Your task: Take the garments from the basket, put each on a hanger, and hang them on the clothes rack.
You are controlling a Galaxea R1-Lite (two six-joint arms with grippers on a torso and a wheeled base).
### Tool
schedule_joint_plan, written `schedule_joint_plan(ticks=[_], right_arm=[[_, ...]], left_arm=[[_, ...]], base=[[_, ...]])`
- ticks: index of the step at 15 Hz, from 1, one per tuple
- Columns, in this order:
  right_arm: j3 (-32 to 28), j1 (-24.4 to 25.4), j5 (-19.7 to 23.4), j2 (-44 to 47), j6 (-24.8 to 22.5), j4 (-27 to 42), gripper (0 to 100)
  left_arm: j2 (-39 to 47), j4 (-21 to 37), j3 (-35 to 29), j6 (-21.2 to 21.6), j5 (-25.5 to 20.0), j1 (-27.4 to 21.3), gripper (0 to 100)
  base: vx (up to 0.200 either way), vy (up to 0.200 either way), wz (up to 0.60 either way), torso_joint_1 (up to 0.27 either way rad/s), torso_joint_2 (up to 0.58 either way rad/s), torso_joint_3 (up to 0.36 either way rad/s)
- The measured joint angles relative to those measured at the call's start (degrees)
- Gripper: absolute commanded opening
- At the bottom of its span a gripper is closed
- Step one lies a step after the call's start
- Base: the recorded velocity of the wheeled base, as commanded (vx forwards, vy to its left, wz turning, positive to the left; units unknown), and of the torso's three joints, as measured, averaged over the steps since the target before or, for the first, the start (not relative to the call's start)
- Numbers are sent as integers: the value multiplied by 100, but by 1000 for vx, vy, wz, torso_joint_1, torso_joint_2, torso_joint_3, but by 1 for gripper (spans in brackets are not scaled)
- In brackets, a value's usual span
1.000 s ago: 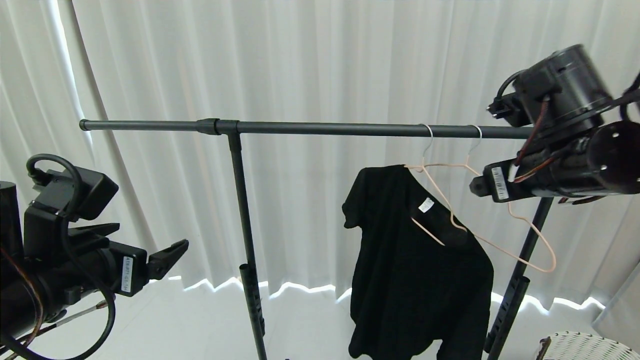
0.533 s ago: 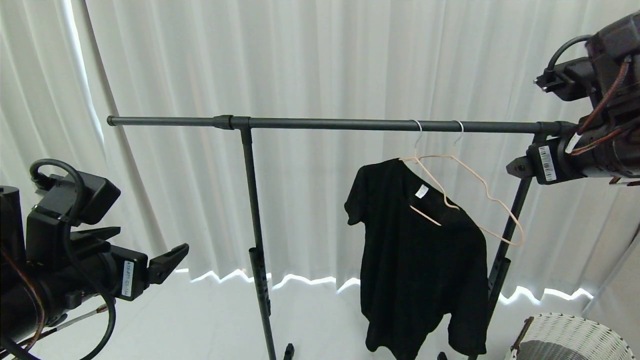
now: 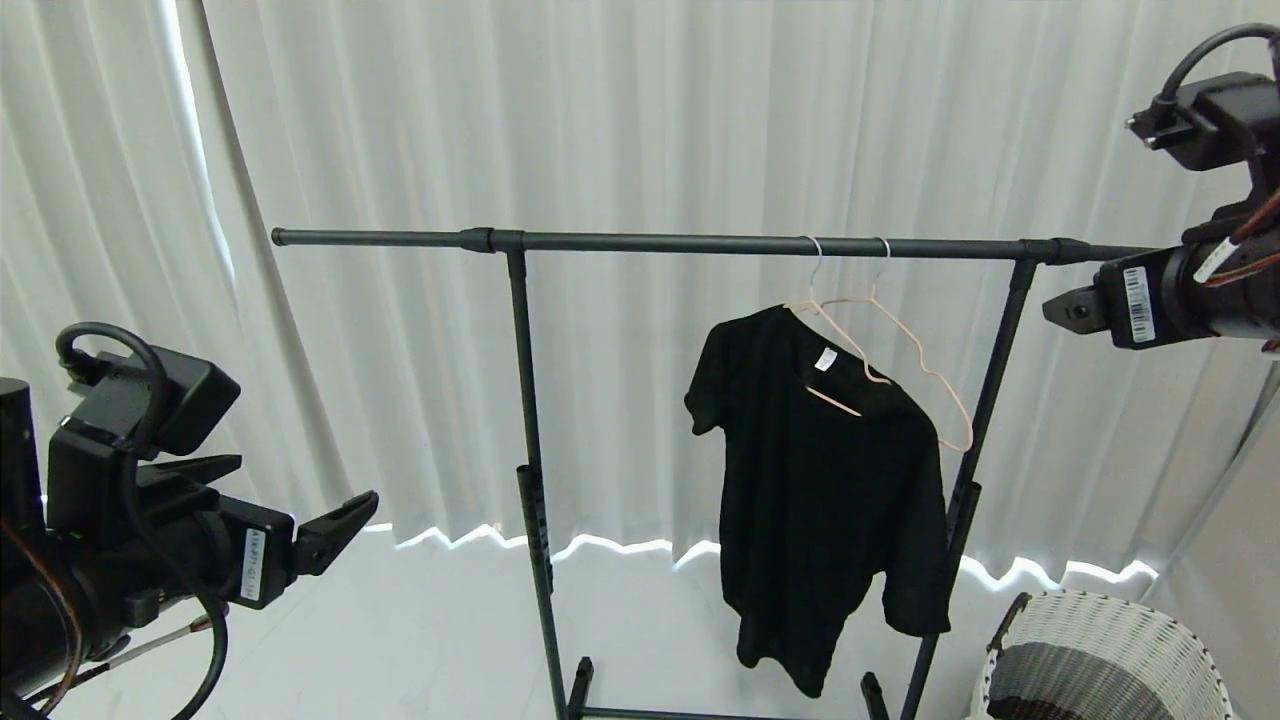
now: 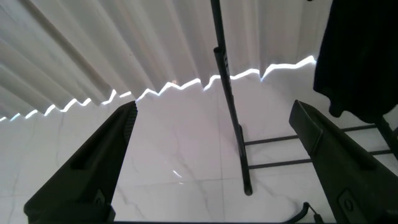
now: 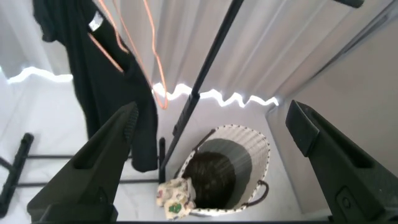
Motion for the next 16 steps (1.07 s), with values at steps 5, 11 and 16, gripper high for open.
schedule_joint_plan(ticks=[5,11,16], right_arm=[[957,-6,33,-395,-702,-1062,100],[1290,-122,35,-640,-887,-1237,100],[1541,-315,39,-669,-970,-1236,100]], left_arm=[[-11,-50,4,0,0,-22,100],[-38,-318,155,2,2,-13,100],[-80,-351,345,35,2,-13,100]], base=[[0,0,0,0,0,0],[0,0,0,-176,415,229],[0,0,0,-203,485,282]])
